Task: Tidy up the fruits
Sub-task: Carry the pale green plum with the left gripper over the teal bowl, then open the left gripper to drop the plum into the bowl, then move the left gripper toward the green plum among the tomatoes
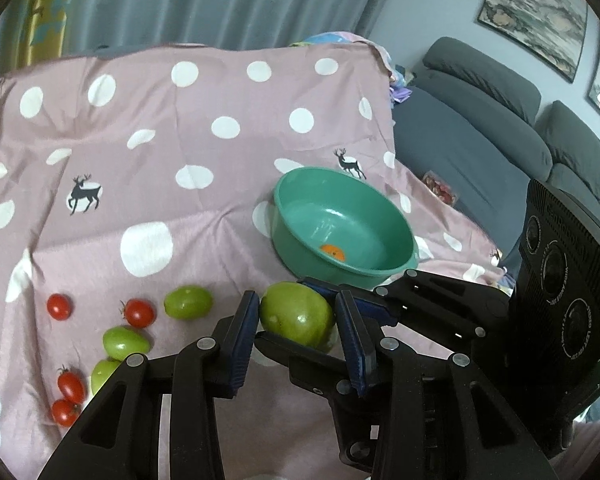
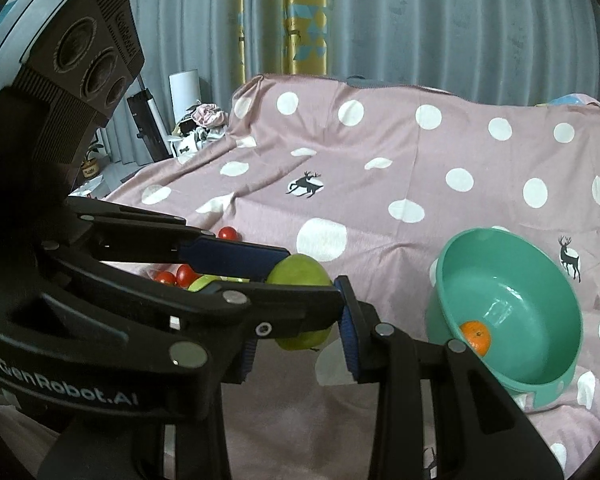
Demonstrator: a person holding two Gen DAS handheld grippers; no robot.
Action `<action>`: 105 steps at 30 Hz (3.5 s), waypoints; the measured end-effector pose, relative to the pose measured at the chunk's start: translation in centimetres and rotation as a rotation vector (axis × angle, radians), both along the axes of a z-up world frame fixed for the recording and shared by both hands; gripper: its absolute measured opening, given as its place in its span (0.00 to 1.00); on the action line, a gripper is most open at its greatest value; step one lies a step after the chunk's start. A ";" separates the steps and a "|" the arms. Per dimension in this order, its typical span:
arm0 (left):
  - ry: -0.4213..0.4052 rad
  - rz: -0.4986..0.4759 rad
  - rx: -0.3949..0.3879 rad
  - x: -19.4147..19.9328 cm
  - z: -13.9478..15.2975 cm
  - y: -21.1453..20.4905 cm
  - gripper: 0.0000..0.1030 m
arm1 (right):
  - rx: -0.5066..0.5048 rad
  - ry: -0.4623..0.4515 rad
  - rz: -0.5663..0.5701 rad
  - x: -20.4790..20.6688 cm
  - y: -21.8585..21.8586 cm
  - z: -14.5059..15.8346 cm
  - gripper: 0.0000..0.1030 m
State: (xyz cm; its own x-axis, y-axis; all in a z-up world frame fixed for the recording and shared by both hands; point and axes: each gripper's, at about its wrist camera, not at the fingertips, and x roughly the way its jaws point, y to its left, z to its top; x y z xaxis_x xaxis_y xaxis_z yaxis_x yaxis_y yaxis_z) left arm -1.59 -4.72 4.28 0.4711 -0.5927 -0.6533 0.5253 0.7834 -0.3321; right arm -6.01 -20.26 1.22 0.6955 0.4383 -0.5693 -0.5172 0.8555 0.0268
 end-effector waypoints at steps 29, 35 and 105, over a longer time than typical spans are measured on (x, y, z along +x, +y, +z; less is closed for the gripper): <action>-0.030 -0.064 0.043 1.4 1.0 -4.3 0.39 | 0.039 -0.027 -0.070 0.4 -2.5 0.4 0.35; -0.033 -0.089 0.047 2.1 1.1 -5.7 0.39 | 0.044 -0.032 -0.100 0.8 -3.4 0.4 0.35; 0.071 0.152 0.051 5.1 -2.5 1.7 0.93 | -0.178 -0.068 -0.423 -1.2 -5.7 2.5 0.96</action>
State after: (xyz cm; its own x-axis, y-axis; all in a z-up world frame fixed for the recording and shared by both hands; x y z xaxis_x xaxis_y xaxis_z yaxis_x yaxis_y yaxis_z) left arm 3.49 -3.00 1.80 0.5048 -0.4829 -0.7155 0.3758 0.8692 -0.3215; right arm -7.20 -25.98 3.70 0.8305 0.0073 -0.5569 -0.1170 0.9799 -0.1615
